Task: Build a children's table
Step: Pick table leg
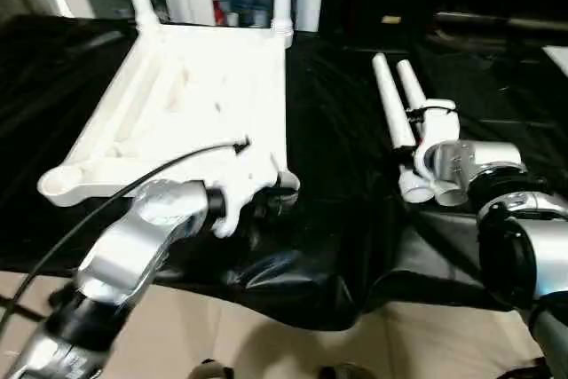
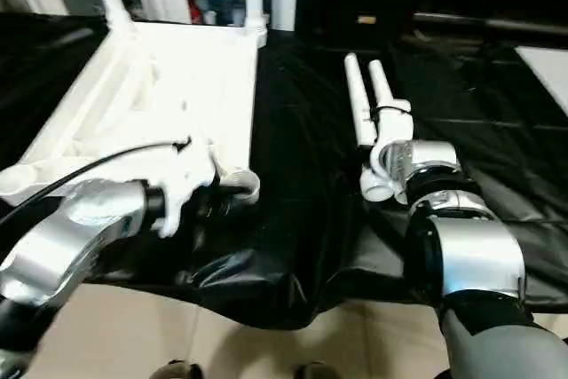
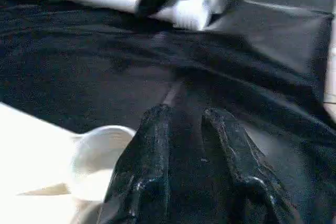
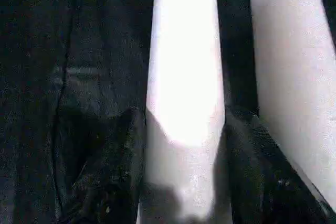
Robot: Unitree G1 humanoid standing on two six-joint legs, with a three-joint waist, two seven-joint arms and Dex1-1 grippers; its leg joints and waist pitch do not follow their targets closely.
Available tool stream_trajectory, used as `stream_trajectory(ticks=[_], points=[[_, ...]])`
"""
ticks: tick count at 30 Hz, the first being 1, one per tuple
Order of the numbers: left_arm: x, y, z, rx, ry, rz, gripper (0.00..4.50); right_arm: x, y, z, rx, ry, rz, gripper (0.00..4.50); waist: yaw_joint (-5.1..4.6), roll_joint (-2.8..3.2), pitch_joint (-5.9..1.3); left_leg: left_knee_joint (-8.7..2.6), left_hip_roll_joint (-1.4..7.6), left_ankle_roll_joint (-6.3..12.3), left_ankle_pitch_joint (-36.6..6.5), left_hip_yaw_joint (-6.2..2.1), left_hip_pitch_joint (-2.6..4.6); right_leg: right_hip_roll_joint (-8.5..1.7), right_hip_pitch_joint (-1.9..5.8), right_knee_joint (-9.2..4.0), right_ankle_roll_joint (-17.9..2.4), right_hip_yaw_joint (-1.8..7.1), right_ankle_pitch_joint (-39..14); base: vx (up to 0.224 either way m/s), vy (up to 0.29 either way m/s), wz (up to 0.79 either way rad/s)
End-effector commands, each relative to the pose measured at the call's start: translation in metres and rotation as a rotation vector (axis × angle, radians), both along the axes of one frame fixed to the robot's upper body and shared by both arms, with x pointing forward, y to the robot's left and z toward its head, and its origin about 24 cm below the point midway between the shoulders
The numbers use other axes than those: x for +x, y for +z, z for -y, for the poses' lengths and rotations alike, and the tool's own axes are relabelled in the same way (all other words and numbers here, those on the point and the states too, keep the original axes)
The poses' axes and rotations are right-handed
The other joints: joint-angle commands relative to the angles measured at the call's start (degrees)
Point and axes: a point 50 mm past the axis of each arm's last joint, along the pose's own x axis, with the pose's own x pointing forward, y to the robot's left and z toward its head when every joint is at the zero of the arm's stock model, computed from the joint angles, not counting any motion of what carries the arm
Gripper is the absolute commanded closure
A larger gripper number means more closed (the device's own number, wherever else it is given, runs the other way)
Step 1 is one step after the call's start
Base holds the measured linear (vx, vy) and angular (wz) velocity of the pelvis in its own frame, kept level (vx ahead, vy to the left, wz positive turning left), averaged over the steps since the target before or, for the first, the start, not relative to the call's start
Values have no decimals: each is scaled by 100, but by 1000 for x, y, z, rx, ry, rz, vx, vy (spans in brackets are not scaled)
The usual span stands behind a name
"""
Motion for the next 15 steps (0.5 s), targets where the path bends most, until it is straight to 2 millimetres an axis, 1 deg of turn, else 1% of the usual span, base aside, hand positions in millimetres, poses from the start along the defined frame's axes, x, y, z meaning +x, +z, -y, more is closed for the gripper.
stream_trajectory(ticks=[1, 2, 3, 4, 5, 6, 7, 8, 9, 10, 11, 12, 13, 14, 15], points=[[12, 6, -5, -10, 73, 50, 331, 1, 0, 0, 57, -17, 36, 264, -7, 37, -365, -378, -19, -192, -1408, 52, 83, -228, 325, -476, -1446, 129, -716, 0, 0, 0], [16, 7, -7, -21, 103, 63, 331, 5, 8, -2, 86, -5, 90, 264, -3, 50, -366, -373, -24, -175, -1417, 53, 77, -229, 329, -475, -1425, 132, -778, 0, 0, 0], [18, 8, -7, -28, 116, 70, 331, 7, 11, -4, 104, 5, 118, 264, -2, 9, -379, -363, -24, -132, -1323, 54, 70, -245, 342, -473, -1396, 141, -834, 0, 0, 0], [21, 10, -8, -45, 142, 84, 331, 11, 20, -8, 152, 19, 185, 264, -5, 18, -392, -364, -26, -109, -1191, 50, 49, -252, 363, -465, -1395, 142, -744, 0, 0, 0], [24, 12, -8, -60, 164, 95, 331, 14, 26, -12, 192, 25, 237, 264, -12, -116, -407, -354, -27, 2, -925, 58, 7, -250, 393, -430, -1376, 148, -558, 0, 0, 0], [27, 14, -9, -80, 201, 105, 331, 15, 29, -15, 232, 31, 270, 265, -20, -39, -428, -339, -18, 81, -737, 67, 9, -253, 379, -422, -1404, 148, -305, 0, 0, 0], [30, 15, -9, -96, 231, 111, 331, 16, 32, -17, 263, 34, 292, 265, -31, -45, -451, -322, -26, 182, -464, 61, -9, -235, 405, -373, -1481, 137, 105, 0, 0, 0], [34, 16, -9, -138, 278, 105, 331, 16, 34, -20, 298, 51, 337, 265, -29, -44, -451, -316, -27, 245, -386, 67, -8, -224, 397, -366, -1516, 137, 273, 0, 0, 0], [37, 16, -7, -188, 316, 86, 331, 15, 35, -25, 338, 85, 390, 265, -35, 42, -444, -295, -29, 363, -266, 69, -16, -217, 392, -342, -1599, 137, 641, 0, 0, 0], [37, 16, -7, -201, 324, 79, 313, 14, 35, -27, 347, 95, 405, 265, -26, 26, -445, -288, -26, 437, -235, 84, 1, -209, 391, -360, -1617, 138, 809, 0, 0, 0], [39, 16, -5, -246, 344, 53, 302, 12, 37, -30, 364, 129, 456, 265, -29, 11, -472, -290, -32, 541, -94, 64, -14, -198, 426, -313, -1707, 122, 1103, 0, 0, 0], [41, 16, -1, -307, 360, 10, 295, 8, 39, -35, 371, 179, 528, 265, -12, 17, -464, -276, -32, 641, -25, 78, -7, -187, 413, -309, -1738, 128, 1384, 0, 0, 0], [43, 19, 3, -378, 367, -34, 295, 3, 38, -40, 391, 214, 543, 265, -2, -48, -486, -260, -14, 760, 129, 80, 2, -188, 423, -282, -1820, 131, 1723, 0, 0, 0], [43, 20, 6, -393, 364, -48, 282, -1, 38, -44, 388, 248, 562, 265, 18, -51, -494, -258, -19, 861, 254, 73, -1, -180, 417, -266, -1884, 117, 1794, 0, 0, 0], [44, 21, 8, -406, 362, -60, 282, -6, 37, -47, 387, 290, 578, 265, 33, -62, -478, -263, -15, 893, 226, 79, -2, -187, 410, -284, -1876, 116, 1704, 0, 0, 0]])
